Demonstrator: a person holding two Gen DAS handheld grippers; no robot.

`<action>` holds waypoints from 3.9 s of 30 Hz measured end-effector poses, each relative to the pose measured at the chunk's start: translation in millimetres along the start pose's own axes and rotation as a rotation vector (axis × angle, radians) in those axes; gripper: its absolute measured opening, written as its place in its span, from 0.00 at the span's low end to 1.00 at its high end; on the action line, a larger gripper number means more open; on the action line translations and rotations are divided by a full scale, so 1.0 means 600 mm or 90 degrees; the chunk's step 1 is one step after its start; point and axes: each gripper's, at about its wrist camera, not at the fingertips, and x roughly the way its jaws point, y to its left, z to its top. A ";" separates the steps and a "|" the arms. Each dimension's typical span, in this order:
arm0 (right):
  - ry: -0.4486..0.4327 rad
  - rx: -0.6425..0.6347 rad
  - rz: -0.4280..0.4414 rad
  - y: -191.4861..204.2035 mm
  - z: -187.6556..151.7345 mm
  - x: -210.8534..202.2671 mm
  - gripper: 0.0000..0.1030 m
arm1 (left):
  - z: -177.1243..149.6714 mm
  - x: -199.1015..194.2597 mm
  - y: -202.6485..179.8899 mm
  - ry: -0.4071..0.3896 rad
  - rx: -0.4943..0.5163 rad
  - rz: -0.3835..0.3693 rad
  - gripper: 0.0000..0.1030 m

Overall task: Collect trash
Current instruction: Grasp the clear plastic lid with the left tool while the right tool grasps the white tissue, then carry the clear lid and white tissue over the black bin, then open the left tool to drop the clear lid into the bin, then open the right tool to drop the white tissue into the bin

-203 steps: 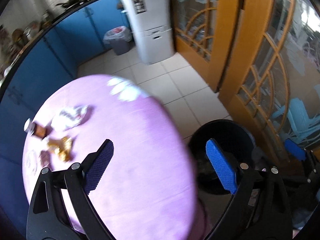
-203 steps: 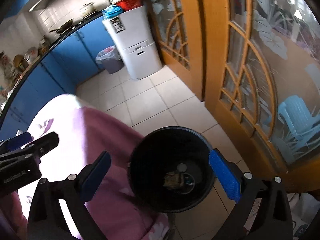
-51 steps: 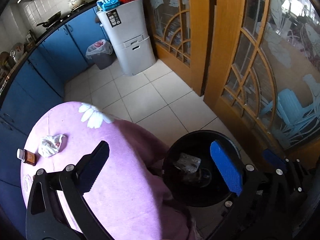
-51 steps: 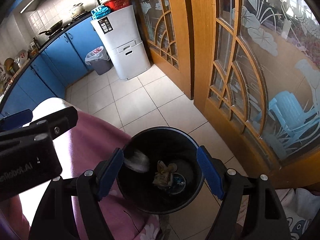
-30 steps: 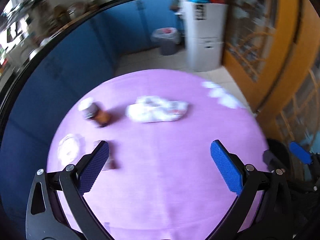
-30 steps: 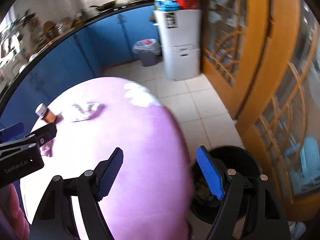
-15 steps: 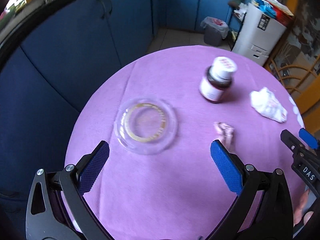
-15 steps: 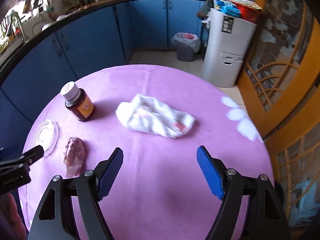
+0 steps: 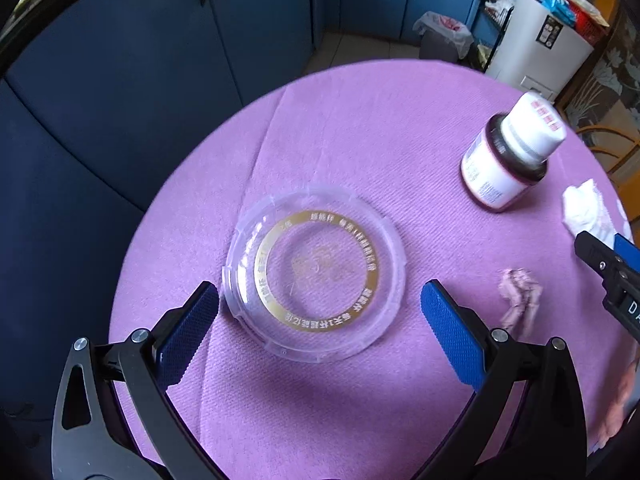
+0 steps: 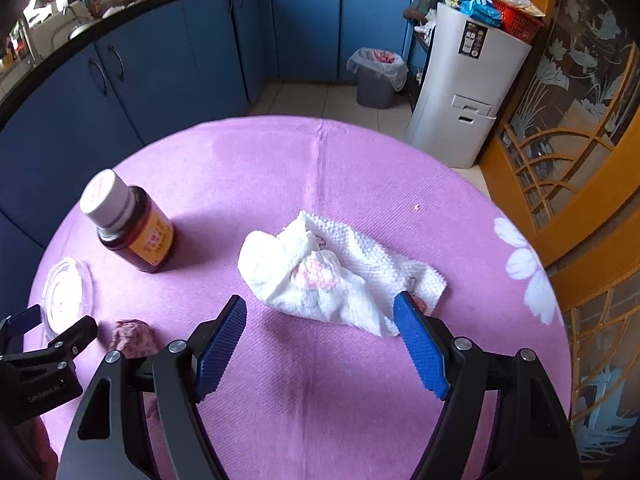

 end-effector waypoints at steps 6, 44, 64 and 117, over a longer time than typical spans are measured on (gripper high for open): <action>-0.009 -0.043 0.010 0.018 -0.008 -0.005 0.17 | -0.003 -0.013 -0.004 -0.031 0.011 -0.003 0.84; -0.099 0.201 -0.029 -0.320 -0.216 -0.221 0.07 | -0.137 -0.211 -0.392 -0.166 0.292 -0.082 0.83; -0.076 0.327 -0.069 -0.491 -0.338 -0.223 0.07 | -0.245 -0.235 -0.655 -0.179 0.470 -0.113 0.83; -0.049 0.363 -0.039 -0.539 -0.370 -0.176 0.07 | -0.261 -0.181 -0.723 -0.125 0.493 -0.084 0.87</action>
